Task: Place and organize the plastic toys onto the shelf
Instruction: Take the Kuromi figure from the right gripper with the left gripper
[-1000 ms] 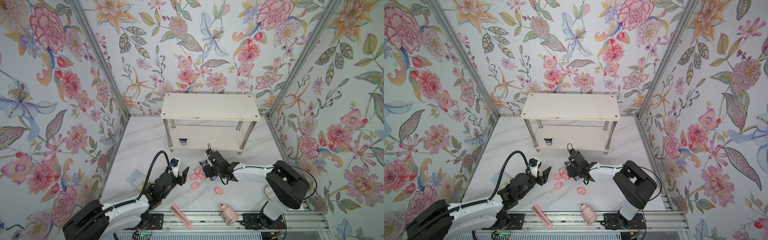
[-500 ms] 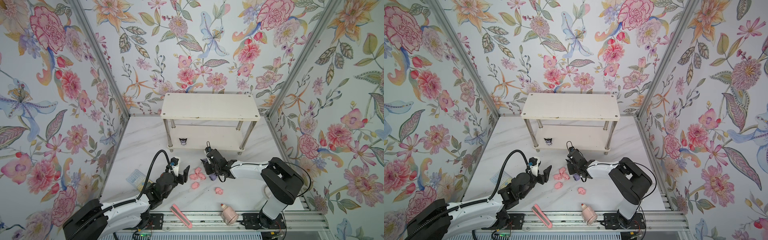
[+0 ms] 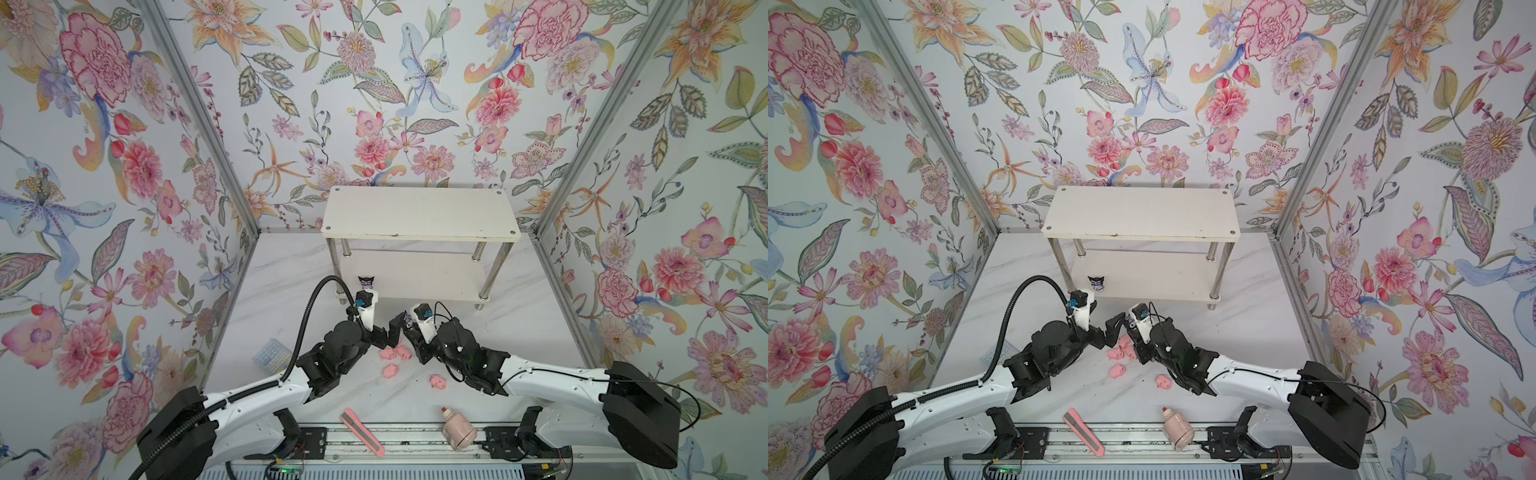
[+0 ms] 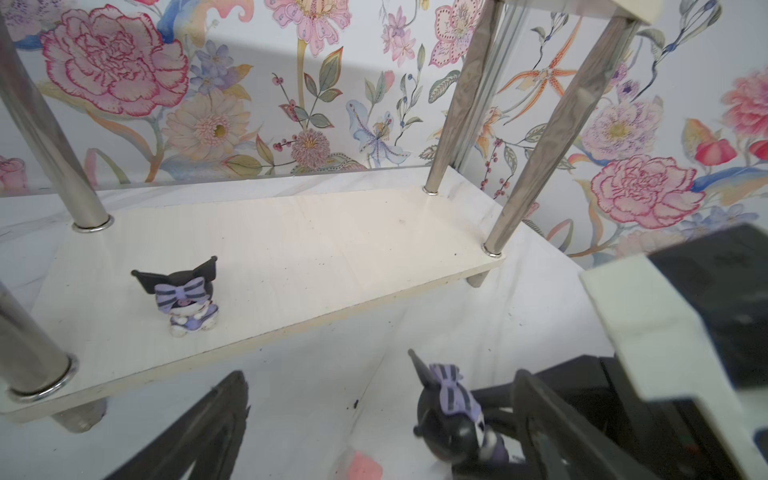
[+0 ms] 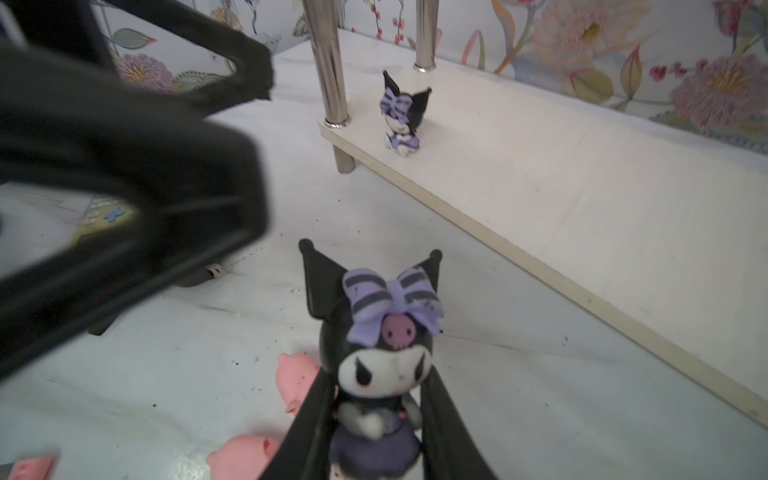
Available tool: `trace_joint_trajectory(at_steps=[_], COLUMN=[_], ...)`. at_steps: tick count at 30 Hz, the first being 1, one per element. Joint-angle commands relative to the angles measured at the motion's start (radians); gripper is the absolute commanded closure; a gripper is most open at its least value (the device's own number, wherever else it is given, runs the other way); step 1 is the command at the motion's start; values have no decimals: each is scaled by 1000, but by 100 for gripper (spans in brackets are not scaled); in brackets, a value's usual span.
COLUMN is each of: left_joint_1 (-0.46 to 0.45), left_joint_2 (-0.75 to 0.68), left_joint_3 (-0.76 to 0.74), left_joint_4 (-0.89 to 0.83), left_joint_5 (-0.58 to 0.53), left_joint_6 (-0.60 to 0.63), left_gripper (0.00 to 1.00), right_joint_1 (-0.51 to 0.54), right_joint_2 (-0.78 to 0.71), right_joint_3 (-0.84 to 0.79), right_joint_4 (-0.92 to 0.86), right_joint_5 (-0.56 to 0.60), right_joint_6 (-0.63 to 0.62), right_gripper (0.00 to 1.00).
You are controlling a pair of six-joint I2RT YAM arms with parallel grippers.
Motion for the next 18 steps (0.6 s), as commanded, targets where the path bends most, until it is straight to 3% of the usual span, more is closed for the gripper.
trace_joint_trajectory(at_steps=[1,11,15,18], left_joint_1=[29,50,55,58], left_joint_2=[17,62,99,121], left_joint_3=[42,56,62,79], left_joint_4=[-26,-7,58,81], left_joint_5=[162,433,507,536], left_joint_6=[-97,-226,-263,-272], left_gripper=[1,10,28,47], right_joint_1=[45,117,134,148], right_joint_2=[-43,-119,-120,-122], right_joint_3=[-18,-26,-19,-19], right_joint_4=[59,77,95,111], right_joint_5=[144,248,278,291], right_joint_6=[-117,-218,-243,-261], right_gripper=[95,94,94,93])
